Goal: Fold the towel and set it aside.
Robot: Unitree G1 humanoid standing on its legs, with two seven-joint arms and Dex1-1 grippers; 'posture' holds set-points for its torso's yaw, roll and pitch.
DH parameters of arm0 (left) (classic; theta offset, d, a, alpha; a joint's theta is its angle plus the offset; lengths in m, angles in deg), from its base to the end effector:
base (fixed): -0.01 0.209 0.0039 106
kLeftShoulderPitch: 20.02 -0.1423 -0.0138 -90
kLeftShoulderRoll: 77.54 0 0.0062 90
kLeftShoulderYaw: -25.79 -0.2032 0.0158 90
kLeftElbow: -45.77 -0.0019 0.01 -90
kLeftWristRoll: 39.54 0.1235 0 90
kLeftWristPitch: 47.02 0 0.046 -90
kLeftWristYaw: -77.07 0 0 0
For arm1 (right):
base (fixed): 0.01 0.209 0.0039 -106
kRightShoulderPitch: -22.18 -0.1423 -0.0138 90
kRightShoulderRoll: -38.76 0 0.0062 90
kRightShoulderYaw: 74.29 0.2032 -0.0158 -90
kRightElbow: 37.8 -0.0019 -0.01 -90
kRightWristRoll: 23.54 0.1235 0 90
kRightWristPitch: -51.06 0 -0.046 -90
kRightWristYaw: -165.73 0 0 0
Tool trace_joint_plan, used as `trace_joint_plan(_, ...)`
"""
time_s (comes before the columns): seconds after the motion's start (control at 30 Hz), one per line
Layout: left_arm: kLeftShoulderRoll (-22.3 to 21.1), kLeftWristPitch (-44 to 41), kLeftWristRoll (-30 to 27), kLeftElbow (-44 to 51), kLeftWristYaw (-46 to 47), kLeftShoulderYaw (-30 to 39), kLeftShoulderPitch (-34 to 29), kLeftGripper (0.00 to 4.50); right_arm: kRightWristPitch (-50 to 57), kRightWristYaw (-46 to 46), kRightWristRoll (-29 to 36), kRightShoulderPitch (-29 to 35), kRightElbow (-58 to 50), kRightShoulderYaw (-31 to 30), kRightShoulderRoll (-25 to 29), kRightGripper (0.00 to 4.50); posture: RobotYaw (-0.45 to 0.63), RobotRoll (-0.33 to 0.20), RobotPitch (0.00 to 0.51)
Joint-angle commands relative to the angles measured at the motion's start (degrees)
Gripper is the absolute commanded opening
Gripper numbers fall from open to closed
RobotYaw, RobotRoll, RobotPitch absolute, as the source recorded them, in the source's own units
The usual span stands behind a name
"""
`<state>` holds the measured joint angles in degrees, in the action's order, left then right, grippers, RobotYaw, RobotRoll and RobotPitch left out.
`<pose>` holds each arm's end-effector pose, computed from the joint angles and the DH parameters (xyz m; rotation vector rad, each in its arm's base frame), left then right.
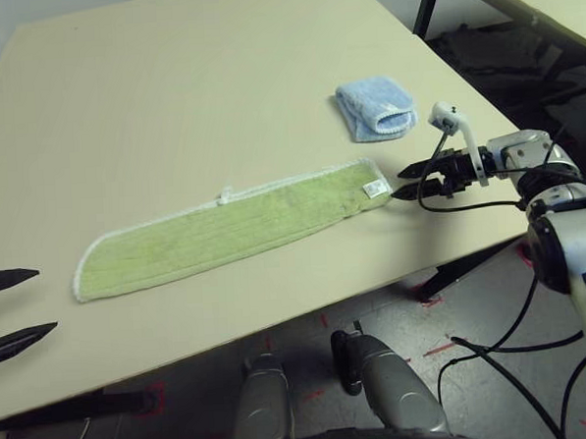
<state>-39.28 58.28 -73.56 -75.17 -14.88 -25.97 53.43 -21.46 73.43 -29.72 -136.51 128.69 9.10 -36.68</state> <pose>0.0892 0.4591 0.2002 0.5254 0.3278 -0.7926 0.3620 -0.2610 0.1743 -0.0932 0.7177 1.1595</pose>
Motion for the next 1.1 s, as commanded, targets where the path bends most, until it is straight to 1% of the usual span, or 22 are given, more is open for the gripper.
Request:
trace_joint_plan(0.03, 0.55, 2.80, 0.80, -2.24, -0.55, -2.34, 0.63, 4.46, 5.49, 0.59, -1.36, -1.28, 0.56, -0.66, -0.43, 4.50, -0.04, 0.000, 0.187)
trace_joint_plan(0.1, 0.63, 3.71, 0.93, -2.68, -0.55, -2.87, 1.12, 4.46, 6.61, 0.50, -1.87, -1.50, 0.47, -0.98, -0.73, 4.50, -0.04, 0.000, 0.185)
trace_joint_plan(0.27, 0.77, 4.81, 0.75, -3.84, -0.55, -3.22, 1.54, 4.46, 14.86, 0.58, -0.47, -2.60, 1.03, 0.51, -2.55, 4.50, -0.03, 0.000, 0.183)
trace_joint_plan(0.37, 0.68, 5.82, 0.84, -4.58, -0.55, -3.53, 1.15, 4.46, 18.12, 0.89, -0.75, -3.08, 1.10, 0.37, -3.56, 4.50, -0.02, 0.000, 0.184)
trace_joint_plan(0.5, 0.68, 6.48, 0.85, -5.29, -0.55, -3.91, 1.75, 4.46, 19.73, -1.81, -2.61, -2.89, 1.21, -0.88, -5.13, 4.50, -0.02, 0.000, 0.186)
trace_joint_plan(0.7, 0.82, 7.68, 1.14, -5.00, -0.55, -4.58, 1.82, 4.46, 22.24, -2.06, -2.89, -2.88, 1.41, -1.21, -7.57, 4.50, -0.02, 0.000, 0.186)
trace_joint_plan(0.8, 0.79, 8.25, 1.33, -4.89, -0.55, -4.62, 1.31, 4.46, 23.86, -1.79, -2.18, -2.85, 1.48, -0.61, -8.67, 4.50, -0.02, 0.000, 0.186)
trace_joint_plan(0.87, 0.70, 8.37, 1.20, -4.84, -0.55, -4.53, 1.00, 4.46, 24.38, -1.75, -1.79, -2.77, 1.40, -0.20, -9.11, 4.50, 0.00, 0.000, 0.188)
trace_joint_plan(1.1, 0.85, 8.42, 1.26, -4.32, -0.55, -4.72, 0.69, 4.46, 26.62, -5.64, 0.74, -2.87, 1.16, 3.67, -10.67, 4.50, 0.00, 0.000, 0.187)
